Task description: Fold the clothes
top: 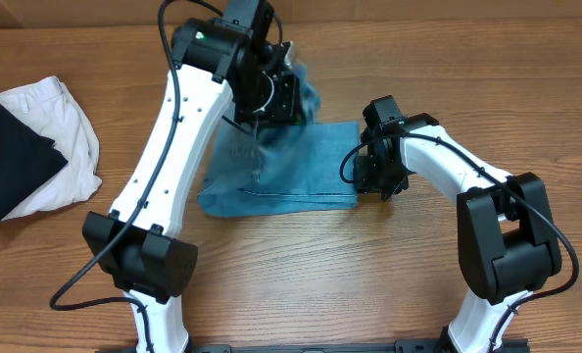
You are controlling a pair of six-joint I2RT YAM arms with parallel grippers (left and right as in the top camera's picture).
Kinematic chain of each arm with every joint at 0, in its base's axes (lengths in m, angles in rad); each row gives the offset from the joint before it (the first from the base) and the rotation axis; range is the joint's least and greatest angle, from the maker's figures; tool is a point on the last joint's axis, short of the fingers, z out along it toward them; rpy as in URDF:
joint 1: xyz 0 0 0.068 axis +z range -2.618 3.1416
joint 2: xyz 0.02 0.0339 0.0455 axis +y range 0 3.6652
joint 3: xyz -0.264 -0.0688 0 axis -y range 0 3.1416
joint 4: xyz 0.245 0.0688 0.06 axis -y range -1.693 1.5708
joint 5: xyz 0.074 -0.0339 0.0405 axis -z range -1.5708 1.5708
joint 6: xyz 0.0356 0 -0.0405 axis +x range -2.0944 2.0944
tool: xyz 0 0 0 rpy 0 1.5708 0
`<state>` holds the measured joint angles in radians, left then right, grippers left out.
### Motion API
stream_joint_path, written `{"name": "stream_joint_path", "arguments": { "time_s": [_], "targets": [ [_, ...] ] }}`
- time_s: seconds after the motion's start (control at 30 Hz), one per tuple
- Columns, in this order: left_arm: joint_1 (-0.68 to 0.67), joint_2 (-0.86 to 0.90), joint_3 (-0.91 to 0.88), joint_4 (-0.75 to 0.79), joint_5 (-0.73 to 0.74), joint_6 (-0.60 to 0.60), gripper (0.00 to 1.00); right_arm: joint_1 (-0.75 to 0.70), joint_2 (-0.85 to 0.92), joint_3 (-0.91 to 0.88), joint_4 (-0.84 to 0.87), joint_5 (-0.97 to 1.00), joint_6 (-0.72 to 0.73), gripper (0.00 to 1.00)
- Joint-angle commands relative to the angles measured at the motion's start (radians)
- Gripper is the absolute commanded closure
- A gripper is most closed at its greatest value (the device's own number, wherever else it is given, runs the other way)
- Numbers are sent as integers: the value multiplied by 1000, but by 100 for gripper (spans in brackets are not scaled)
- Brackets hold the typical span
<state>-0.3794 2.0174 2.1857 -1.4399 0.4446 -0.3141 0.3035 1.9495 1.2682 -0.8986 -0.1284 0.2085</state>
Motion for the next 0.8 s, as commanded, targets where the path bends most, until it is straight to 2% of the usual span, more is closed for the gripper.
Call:
{"name": "stream_joint_path", "arguments": {
  "time_s": [0.0, 0.03, 0.3, 0.5, 0.63, 0.7, 0.77],
  "targets": [
    [-14, -34, 20, 11, 9, 3, 52, 8, -21, -4, 1, -23, 1, 58],
    [-14, -34, 20, 15, 9, 5, 49, 8, -21, -4, 0, -23, 1, 58],
    [18, -35, 25, 23, -5, 56, 50, 8, -21, -4, -15, -22, 0, 58],
    [60, -34, 9, -5, -257, 28, 53, -32, -43, 37, -87, 30, 31, 58],
    [60, -30, -41, -10, -334, 29, 56, -92, -113, 162, -202, 25, 21, 57],
    [60, -29, -80, -8, -381, 24, 57, -105, -151, 249, -275, -40, -60, 57],
    [66, -29, -128, -8, -433, 2, 56, -104, -177, 317, -342, -113, -133, 53]
  ]
}}
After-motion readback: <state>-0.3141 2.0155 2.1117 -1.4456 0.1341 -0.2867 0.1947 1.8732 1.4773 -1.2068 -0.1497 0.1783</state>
